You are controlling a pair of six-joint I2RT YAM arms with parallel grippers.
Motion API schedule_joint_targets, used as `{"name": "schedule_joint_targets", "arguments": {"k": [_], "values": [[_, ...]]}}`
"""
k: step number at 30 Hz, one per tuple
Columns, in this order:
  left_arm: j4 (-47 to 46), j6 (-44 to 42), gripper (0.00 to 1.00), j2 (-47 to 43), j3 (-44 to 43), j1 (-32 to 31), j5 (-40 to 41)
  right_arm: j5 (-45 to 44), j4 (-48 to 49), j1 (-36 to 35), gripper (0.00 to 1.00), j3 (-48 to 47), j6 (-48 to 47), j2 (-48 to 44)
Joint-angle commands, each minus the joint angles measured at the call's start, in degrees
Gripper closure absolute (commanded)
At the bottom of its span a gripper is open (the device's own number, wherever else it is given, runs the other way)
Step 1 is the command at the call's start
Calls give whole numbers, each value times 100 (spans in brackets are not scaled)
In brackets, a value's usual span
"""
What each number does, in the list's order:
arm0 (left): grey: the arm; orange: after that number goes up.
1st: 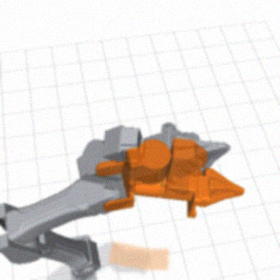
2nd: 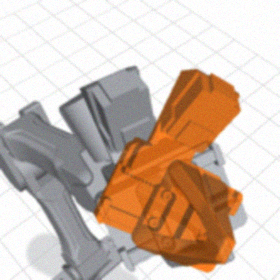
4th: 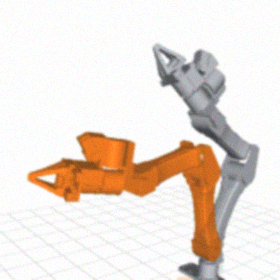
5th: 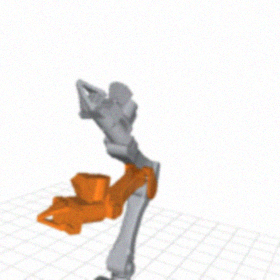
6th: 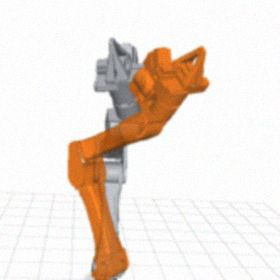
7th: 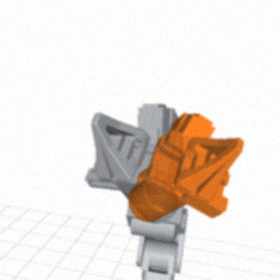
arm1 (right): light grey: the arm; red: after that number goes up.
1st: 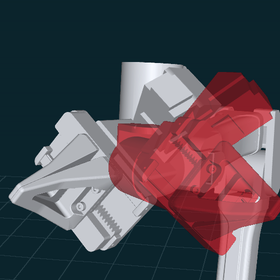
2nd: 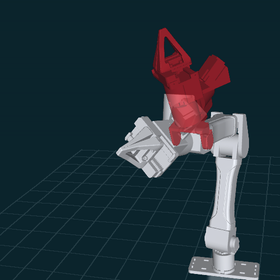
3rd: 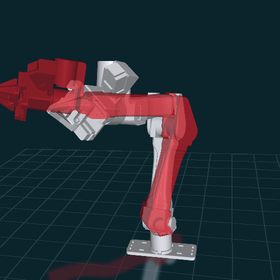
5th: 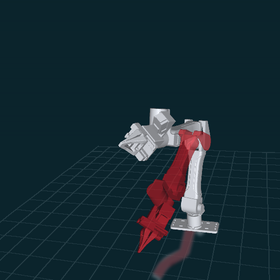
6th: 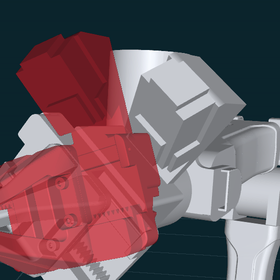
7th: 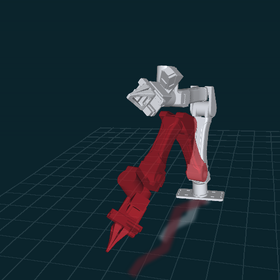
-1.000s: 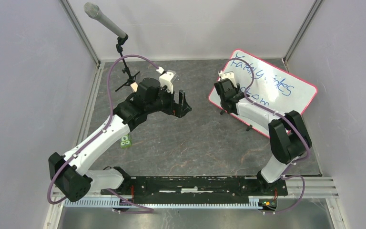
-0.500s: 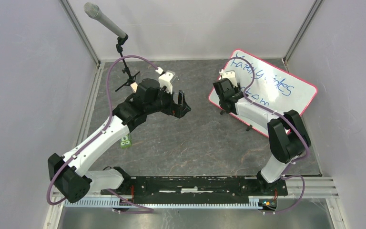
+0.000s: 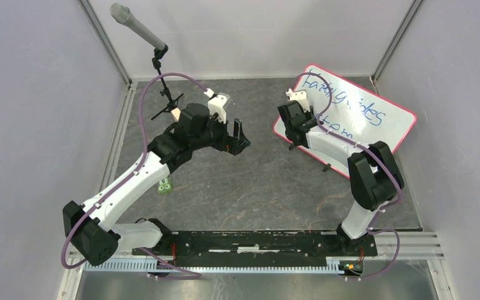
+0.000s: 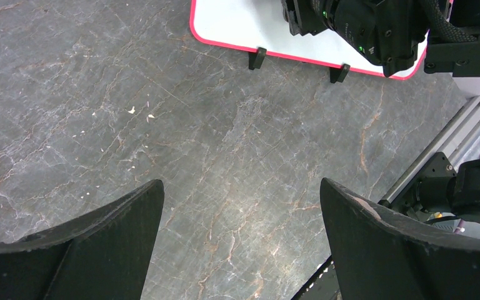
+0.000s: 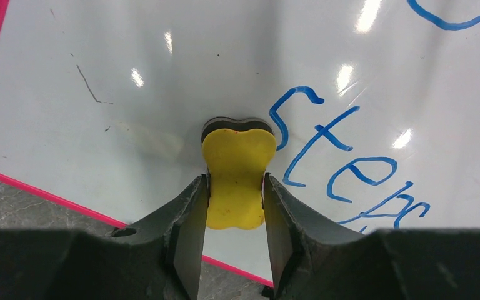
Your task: Erase the whiteboard
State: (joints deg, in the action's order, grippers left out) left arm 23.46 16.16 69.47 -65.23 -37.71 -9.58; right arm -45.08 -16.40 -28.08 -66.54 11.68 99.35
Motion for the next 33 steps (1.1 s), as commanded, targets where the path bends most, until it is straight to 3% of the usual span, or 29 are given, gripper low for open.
{"name": "schedule_joint_targets", "arguments": {"k": [1, 5, 14, 33], "values": [[-224, -91, 0, -142, 2, 16, -4, -201, 144, -2, 55, -235, 35, 76], [-228, -94, 0, -125, 4, 18, -11, -240, 157, 9, 55, -229, 21, 77], [-228, -96, 0, -136, 2, 18, 3, -326, 211, 205, 74, -105, 44, -109], [-228, -62, 0, -116, 2, 18, 3, -397, 534, 1261, 75, 1428, -23, -1834]]}}
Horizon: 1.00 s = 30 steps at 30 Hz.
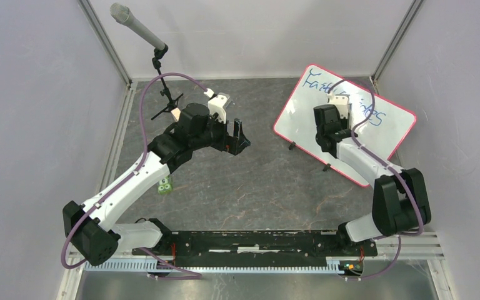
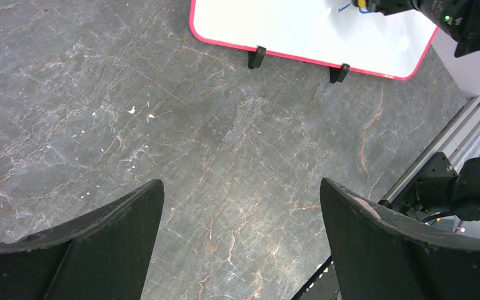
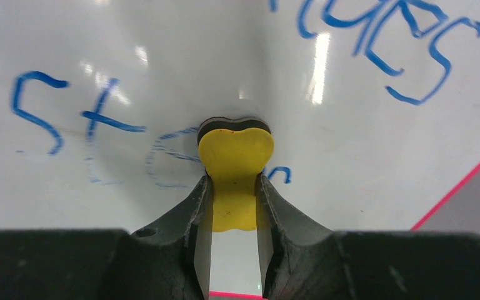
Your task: Erase the whiteboard
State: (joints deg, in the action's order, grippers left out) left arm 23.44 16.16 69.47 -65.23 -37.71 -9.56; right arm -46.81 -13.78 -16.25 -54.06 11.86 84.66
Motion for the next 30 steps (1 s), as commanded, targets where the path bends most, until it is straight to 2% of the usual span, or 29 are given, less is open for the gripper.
{"name": "schedule_joint_targets", "arguments": {"k": [1, 4, 11, 17, 23, 30], "values": [[-227, -61, 0, -121, 2, 18, 7, -144, 329, 84, 75, 185, -77, -371], [-226, -75, 0, -136, 2, 18, 17, 180, 439, 16, 76, 77, -111, -155], [-208, -118, 0, -154, 27, 18, 151, 222, 488, -654, 76, -708, 2, 814], [-213, -140, 0, -162, 37, 18, 210, 420, 462, -873, 77, -1362, 129, 1372], [-217, -125, 0, -143, 37, 19, 192, 107, 355, -771, 78, -1244, 141, 1226], [-252, -72, 0, -133, 53, 17, 81, 112, 362, -224, 78, -64, 256, 131]]}}
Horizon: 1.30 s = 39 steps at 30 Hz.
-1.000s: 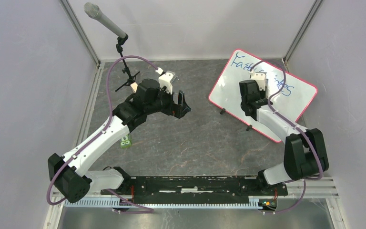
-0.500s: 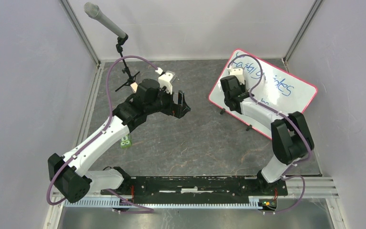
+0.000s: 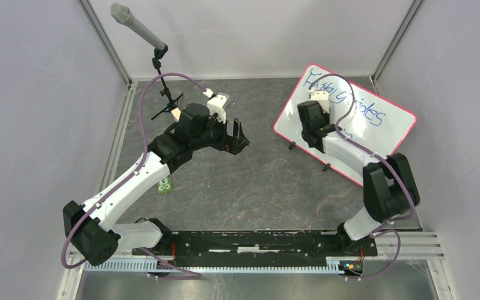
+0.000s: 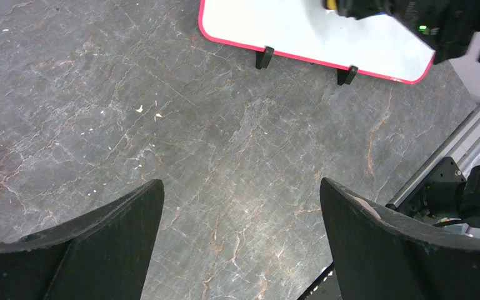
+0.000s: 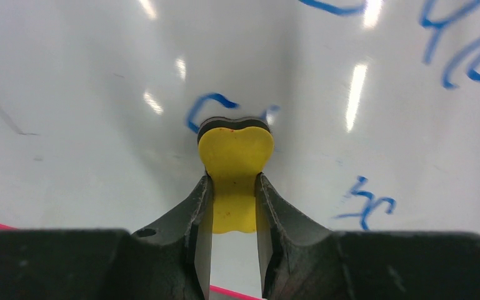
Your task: Erase the whiteboard
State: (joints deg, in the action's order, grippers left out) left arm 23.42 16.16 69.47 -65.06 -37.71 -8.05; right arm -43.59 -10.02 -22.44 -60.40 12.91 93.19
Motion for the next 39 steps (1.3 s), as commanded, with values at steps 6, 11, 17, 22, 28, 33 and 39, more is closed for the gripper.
{"name": "schedule_joint_targets", "arguments": {"k": [6, 11, 17, 22, 28, 33, 39], "values": [[-268, -44, 0, -146, 37, 17, -118, -278, -99, 758, 78, 1410, 128, -1599], [-268, -52, 0, -169, 37, 18, -109, -413, -88, 923, 77, 1695, 63, -2011], [-261, -58, 0, -177, 28, 18, -115, 47, 121, 774, 78, 1470, 2, -1561], [-251, -82, 0, -163, 28, 27, -70, 45, 132, 201, 78, 934, 184, -897], [-241, -94, 0, -156, 28, 27, -44, 325, 218, -82, 78, 435, 297, -327], [-234, -96, 0, -162, 28, 27, -21, 89, 183, 6, 78, 558, 238, -431], [-250, -70, 0, -158, 28, 27, -103, -17, 166, 536, 78, 1348, 136, -1271]]}}
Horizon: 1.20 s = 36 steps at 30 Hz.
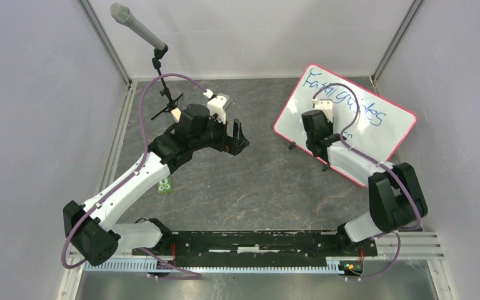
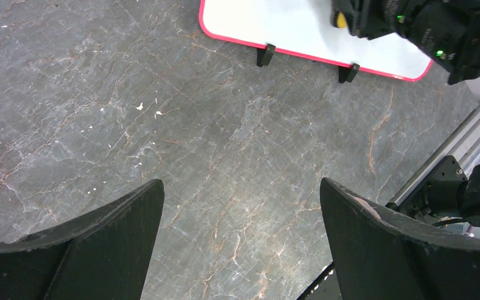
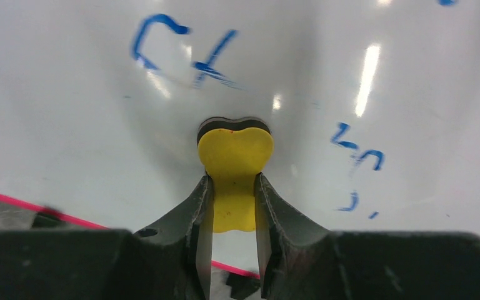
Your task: Erase the whiteboard
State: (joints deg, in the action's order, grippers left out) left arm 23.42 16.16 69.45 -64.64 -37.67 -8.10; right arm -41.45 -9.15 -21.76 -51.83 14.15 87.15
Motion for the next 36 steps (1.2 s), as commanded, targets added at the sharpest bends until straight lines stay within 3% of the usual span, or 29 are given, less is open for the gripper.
{"name": "schedule_joint_targets", "arguments": {"k": [1, 9, 15, 24, 30, 36], "values": [[-259, -62, 0, -155, -13, 23, -119, -259, 51, 577, 78, 645, 14, -820], [-292, -16, 0, -164, 3, 23, -212, -546, 9, 945, 77, 1180, -183, -1601], [-277, -34, 0, -174, -7, 23, -176, -110, 30, 869, 78, 845, -160, -1289], [-246, -89, 0, -155, -5, 23, -71, 96, 83, -1, 78, -120, -16, -235], [-235, -105, 0, -156, -5, 23, -58, 34, 120, 46, 78, -225, 13, -202], [-250, -79, 0, -167, -5, 23, -112, -27, 79, 561, 78, 266, -39, -693]]}}
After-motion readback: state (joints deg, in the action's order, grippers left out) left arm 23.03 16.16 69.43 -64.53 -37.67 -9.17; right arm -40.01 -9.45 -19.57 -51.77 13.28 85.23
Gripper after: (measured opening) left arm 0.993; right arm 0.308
